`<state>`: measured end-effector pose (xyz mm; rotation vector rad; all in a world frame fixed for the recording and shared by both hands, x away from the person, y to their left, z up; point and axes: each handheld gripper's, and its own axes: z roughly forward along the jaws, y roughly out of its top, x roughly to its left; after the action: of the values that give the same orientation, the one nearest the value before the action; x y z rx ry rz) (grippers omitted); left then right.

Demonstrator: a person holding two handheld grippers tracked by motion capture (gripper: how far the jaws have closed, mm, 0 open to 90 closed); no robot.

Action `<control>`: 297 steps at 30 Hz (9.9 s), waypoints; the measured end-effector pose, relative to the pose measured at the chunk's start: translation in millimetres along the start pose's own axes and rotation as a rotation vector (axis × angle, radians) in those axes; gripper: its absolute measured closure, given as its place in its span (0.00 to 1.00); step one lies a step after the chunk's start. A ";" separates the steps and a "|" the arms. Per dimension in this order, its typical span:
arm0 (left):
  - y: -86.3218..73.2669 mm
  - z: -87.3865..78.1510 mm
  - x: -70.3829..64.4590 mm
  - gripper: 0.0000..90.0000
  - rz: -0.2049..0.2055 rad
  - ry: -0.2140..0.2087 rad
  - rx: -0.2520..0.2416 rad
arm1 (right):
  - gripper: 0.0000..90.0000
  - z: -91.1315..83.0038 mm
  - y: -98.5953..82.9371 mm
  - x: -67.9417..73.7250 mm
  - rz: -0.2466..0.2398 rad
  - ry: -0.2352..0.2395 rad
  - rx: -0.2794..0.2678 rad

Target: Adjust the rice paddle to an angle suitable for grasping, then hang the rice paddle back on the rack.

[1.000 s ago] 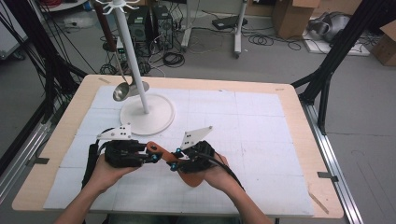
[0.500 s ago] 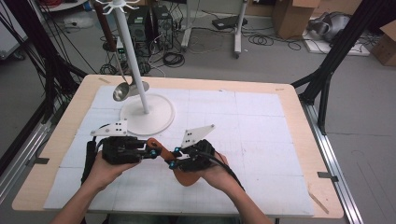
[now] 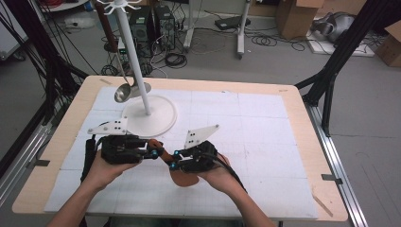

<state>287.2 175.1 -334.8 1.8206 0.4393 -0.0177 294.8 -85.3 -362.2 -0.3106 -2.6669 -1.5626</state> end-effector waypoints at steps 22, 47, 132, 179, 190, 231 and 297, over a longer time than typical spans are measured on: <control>-1.6 4.6 -1.6 0.77 0.014 -0.033 0.041 | 0.92 -2.5 1.4 -0.9 0.009 0.058 -0.062; -2.0 2.5 -2.3 0.92 0.036 -0.085 0.051 | 0.86 4.9 -2.3 1.0 -0.025 0.084 -0.010; 56.4 -26.2 18.6 0.91 0.092 0.038 0.097 | 0.35 -63.6 -43.3 -19.7 0.089 -0.190 -0.074; 112.3 -93.4 11.6 0.91 0.147 0.203 0.082 | 0.12 -109.7 -84.3 -28.7 0.188 -0.363 -0.064; 137.9 -83.7 22.7 0.91 0.147 0.180 0.101 | 0.02 -114.0 -89.4 -32.2 0.200 -0.414 -0.063; 194.8 -70.5 62.4 0.91 0.131 0.201 0.129 | 0.00 -119.1 -92.5 -29.4 0.211 -0.467 -0.091; 224.4 -69.9 111.2 0.91 0.026 0.291 0.094 | 0.00 -121.5 -89.0 -26.7 0.194 -0.455 -0.122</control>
<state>444.1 221.3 -132.6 1.9284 0.6276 0.2516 295.6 -237.0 -382.3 -1.0097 -2.7348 -1.7696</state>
